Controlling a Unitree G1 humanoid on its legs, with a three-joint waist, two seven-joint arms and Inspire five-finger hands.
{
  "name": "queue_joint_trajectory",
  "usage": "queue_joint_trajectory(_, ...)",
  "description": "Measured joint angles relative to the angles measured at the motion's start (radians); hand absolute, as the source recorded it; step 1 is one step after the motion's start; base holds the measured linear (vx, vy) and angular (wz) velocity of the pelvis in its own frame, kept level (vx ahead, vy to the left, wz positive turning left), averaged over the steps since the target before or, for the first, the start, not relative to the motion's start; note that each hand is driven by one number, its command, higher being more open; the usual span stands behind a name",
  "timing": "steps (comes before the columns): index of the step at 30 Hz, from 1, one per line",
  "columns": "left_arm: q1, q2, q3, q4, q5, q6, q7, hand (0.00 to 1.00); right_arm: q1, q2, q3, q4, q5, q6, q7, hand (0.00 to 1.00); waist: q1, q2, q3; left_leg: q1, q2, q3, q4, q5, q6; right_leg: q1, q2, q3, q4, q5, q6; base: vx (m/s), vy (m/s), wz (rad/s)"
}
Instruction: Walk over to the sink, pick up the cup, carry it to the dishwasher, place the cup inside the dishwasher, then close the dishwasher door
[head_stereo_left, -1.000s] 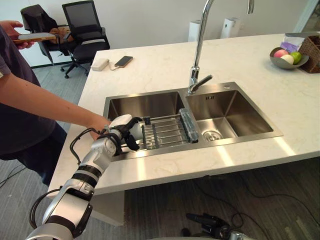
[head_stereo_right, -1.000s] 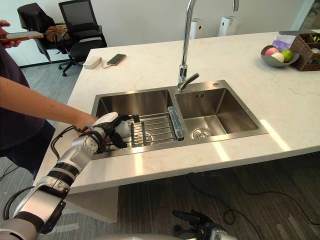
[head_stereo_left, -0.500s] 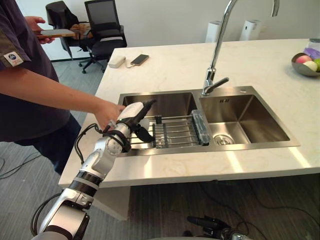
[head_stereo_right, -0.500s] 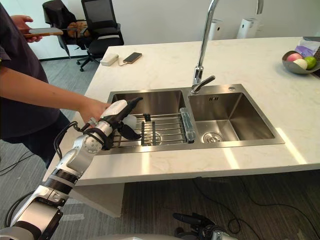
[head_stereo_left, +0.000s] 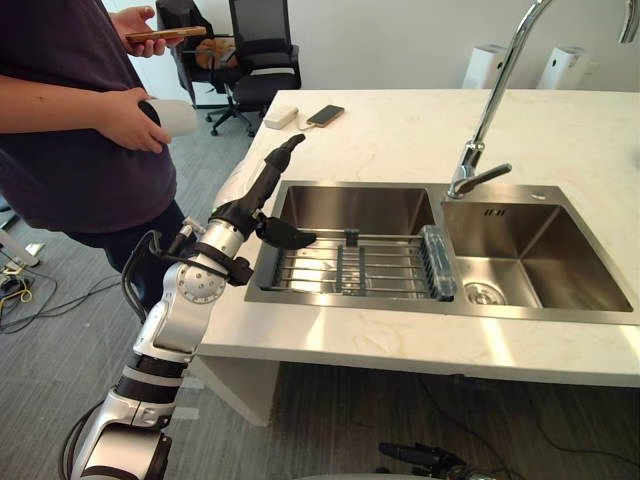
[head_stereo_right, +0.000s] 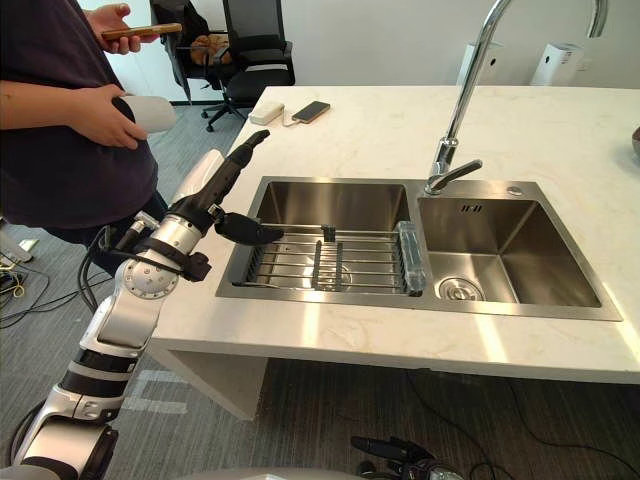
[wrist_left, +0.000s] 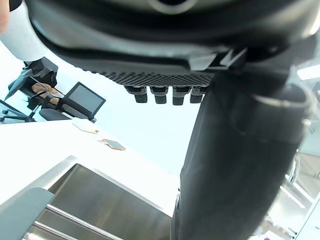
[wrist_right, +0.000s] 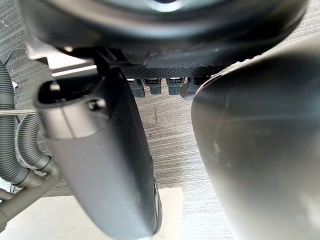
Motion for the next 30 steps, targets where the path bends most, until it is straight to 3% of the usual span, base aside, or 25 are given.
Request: queue_joint_trajectory(30,0.035,0.000,0.044,-0.074,-0.042,-0.025,0.000,1.00,0.000,0.001,0.000,0.026,-0.014,-0.006,0.000,1.00,0.023,-0.009,-0.014,-0.002,0.002,0.002,0.000,0.001,0.001,-0.002,0.003,0.003,0.000,0.000,0.000,0.00,-0.001,0.00)
